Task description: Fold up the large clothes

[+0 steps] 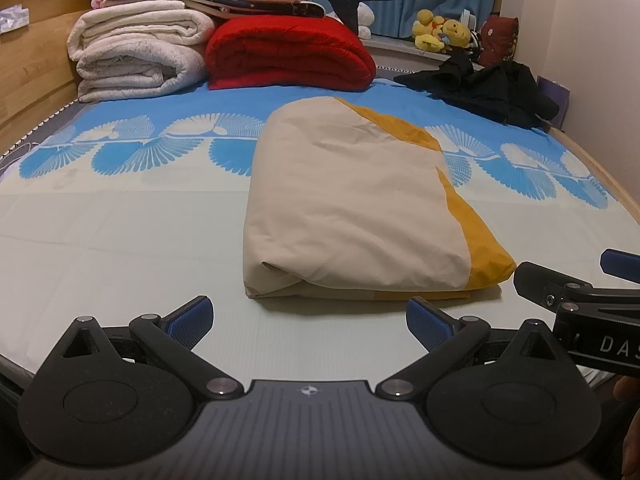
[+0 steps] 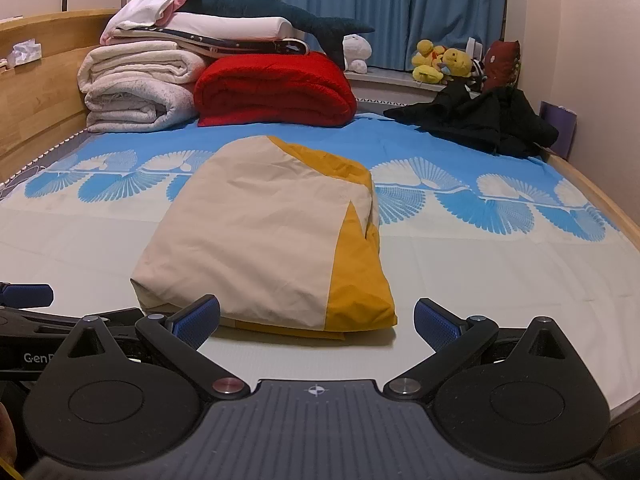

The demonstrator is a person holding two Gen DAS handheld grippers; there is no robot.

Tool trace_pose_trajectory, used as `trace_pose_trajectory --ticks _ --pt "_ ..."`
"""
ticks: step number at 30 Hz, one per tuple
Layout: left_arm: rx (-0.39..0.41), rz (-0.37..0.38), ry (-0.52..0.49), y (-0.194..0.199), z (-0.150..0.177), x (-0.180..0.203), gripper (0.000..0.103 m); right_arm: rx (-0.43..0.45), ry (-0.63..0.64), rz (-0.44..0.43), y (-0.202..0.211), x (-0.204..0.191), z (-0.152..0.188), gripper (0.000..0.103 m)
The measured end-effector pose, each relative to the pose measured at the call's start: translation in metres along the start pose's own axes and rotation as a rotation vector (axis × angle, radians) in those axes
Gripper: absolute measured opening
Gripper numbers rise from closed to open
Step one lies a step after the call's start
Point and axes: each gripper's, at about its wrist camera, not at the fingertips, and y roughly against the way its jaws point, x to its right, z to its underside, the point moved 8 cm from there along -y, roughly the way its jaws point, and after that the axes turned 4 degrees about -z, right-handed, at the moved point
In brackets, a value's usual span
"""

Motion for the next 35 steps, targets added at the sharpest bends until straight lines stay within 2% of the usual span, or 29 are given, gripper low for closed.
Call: trace_pose_trajectory --ticks 35 --pt "-0.022 0.009 -0.003 -0.0046 0.0049 -0.0029 0.102 -0.013 -0.002 -0.003 -0.0022 0.0041 0.0084 0.102"
